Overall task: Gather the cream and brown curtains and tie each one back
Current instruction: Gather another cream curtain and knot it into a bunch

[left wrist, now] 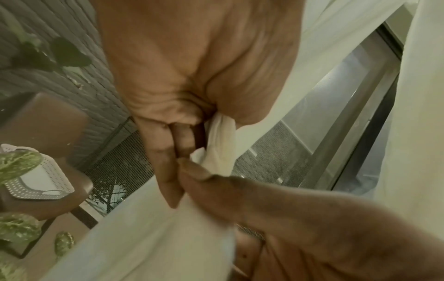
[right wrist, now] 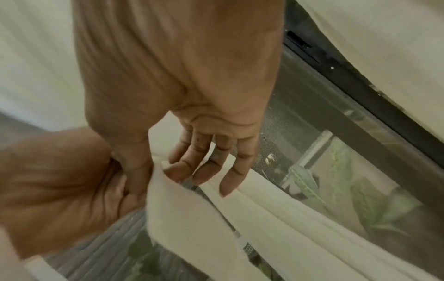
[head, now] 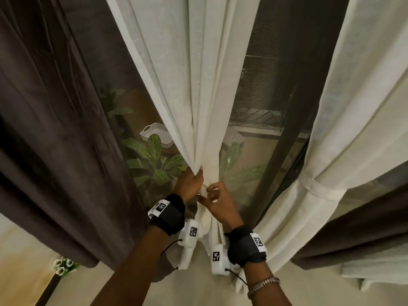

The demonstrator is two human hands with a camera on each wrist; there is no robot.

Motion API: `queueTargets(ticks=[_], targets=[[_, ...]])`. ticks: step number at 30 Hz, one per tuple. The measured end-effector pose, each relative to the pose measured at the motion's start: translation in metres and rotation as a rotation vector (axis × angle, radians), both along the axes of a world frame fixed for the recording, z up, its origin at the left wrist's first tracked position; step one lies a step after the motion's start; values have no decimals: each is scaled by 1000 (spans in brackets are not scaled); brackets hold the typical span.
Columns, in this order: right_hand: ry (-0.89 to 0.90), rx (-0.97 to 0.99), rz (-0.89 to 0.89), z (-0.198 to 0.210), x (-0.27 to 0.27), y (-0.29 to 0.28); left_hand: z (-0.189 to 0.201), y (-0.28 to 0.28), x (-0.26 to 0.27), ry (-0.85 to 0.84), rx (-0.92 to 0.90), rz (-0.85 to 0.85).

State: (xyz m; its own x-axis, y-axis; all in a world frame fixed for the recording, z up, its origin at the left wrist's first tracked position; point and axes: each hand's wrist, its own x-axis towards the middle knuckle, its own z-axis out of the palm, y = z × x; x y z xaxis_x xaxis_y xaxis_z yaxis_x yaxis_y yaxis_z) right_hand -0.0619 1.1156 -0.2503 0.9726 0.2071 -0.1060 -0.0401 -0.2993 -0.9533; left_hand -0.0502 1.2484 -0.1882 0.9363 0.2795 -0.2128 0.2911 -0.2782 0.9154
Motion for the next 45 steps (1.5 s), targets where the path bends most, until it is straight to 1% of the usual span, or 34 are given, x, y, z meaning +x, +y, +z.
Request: queueTargets(ticks=[2,3,8,12,14,16,19,22,23,25,27,29,32,33,34,36,37,39,40,42,45], targets=[[82,91,24,3,3,-3,2,3,-2,-5,-17,-31],[91,93,49,5,3,-5,2,5,-2,-2,-18,-43],[61,14,176,22,5,-26,4,14,-4,43,35,-98],[151,-14,299,51,6,-52,2,22,-9,49,20,-96],[174,-71,308,62,7,-67,2,26,-11,48,20,-77],[128,-165,280,70,11,-82,0,30,-14,50,36,-41],[-29,-342,196,80,20,-101,-1,31,-27,5,-37,-48],[-264,-509,-46,80,36,-112,-11,33,-44,-36,-113,-114],[-306,-529,-108,79,40,-112,-14,32,-50,-32,-114,-134],[-338,-515,-156,81,43,-104,-22,32,-60,-1,-139,-148],[-349,-478,-135,87,43,-88,-31,33,-66,6,-230,-130],[-296,-482,-98,90,42,-68,-29,30,-73,-3,-294,-145],[-288,-540,-50,88,41,-37,-21,23,-76,34,-243,-238],[-305,-509,3,88,39,-29,-19,21,-76,38,-221,-259],[-307,-423,66,90,36,-22,-18,20,-76,40,-220,-256],[-278,-183,200,96,26,-13,-13,18,-76,22,-269,-190],[-272,-107,254,95,23,-11,-12,17,-77,-1,-265,-157],[-257,-68,330,93,21,-9,-12,18,-77,-56,-234,-86],[-238,-64,353,92,21,-8,-11,19,-77,-60,-244,-71],[-188,-96,365,94,21,-7,-8,20,-78,-66,-259,-97],[-124,-185,406,104,22,-7,-5,21,-76,-66,-220,-132]])
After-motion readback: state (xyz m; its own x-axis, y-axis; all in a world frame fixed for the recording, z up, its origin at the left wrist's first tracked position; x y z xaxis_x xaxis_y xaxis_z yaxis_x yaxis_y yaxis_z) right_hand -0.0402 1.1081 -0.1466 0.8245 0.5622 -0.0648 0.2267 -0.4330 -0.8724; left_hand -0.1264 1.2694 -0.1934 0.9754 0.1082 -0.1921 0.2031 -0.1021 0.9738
